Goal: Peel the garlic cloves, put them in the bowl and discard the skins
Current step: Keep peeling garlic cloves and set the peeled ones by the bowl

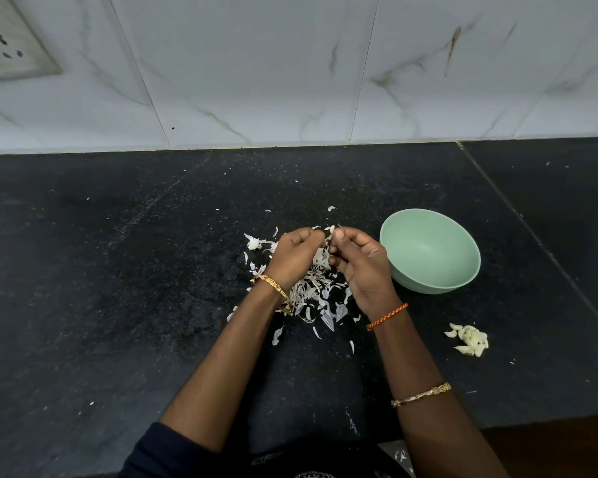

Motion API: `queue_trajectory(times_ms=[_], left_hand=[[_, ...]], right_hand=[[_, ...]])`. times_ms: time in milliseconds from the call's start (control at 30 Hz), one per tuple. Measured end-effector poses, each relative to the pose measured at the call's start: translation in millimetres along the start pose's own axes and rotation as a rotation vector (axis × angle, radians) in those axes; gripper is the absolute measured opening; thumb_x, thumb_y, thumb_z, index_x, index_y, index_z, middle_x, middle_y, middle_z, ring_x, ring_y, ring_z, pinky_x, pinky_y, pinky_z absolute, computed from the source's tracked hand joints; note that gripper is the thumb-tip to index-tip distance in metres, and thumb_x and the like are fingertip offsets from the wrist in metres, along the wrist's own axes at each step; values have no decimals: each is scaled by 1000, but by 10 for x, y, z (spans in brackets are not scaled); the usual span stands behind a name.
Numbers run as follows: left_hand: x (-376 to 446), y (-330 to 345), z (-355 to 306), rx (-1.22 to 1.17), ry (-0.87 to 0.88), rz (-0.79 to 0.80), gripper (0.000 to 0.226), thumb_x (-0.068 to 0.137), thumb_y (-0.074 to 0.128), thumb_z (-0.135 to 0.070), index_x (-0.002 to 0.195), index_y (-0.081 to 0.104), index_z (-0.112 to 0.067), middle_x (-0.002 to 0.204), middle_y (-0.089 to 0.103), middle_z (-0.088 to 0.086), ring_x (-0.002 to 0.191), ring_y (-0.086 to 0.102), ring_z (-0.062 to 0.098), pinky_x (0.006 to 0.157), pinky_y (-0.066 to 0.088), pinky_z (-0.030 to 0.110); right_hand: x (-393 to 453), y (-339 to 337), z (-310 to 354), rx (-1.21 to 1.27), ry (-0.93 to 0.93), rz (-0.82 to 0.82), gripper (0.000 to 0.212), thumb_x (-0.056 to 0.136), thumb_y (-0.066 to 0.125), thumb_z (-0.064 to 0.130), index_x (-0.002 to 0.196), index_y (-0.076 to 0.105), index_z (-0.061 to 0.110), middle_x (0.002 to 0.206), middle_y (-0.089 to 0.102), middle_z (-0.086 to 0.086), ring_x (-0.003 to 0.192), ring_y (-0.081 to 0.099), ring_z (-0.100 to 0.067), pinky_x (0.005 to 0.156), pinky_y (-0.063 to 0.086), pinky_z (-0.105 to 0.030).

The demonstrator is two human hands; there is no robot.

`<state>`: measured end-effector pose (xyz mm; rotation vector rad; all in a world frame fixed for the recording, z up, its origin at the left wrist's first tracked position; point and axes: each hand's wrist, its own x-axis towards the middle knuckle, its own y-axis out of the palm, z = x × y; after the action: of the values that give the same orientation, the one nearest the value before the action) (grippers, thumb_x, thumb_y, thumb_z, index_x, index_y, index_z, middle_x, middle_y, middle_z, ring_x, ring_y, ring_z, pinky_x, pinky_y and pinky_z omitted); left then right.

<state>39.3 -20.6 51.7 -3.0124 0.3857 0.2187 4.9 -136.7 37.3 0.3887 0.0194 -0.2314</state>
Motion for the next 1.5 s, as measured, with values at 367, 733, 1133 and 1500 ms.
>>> queue_trajectory(times_ms=[367, 733, 1133, 1500], left_hand=[[-10, -2, 65, 17, 160, -127, 23, 80, 74, -7, 64, 60, -17, 66, 52, -5, 56, 49, -8, 62, 42, 7], [-40, -52, 31, -2, 131, -103, 5, 81, 74, -18, 77, 73, -22, 82, 72, -4, 81, 66, 2, 80, 51, 15], [24, -84, 70, 117, 156, -135, 14, 83, 70, -10, 72, 68, -19, 77, 65, 1, 73, 58, 4, 69, 47, 12], [16, 8, 32, 57, 121, -117, 16, 86, 61, -7, 71, 59, -5, 67, 51, 1, 62, 45, 4, 58, 40, 12]], right_hand=[[28, -78, 2, -27, 23, 4, 12, 96, 52, 7, 88, 60, 10, 78, 67, 1, 71, 56, -8, 57, 47, -19], [27, -86, -55, -122, -126, -80, 10, 84, 68, -3, 85, 64, 7, 80, 70, -8, 63, 62, -12, 62, 53, -23], [31, -98, -60, -230, -158, -8, 14, 85, 66, -3, 90, 69, 10, 84, 72, 2, 75, 65, -6, 63, 54, -21], [-1, -41, -78, -132, -158, -12, 17, 84, 67, -2, 90, 68, 14, 83, 71, 2, 78, 64, -9, 64, 52, -22]])
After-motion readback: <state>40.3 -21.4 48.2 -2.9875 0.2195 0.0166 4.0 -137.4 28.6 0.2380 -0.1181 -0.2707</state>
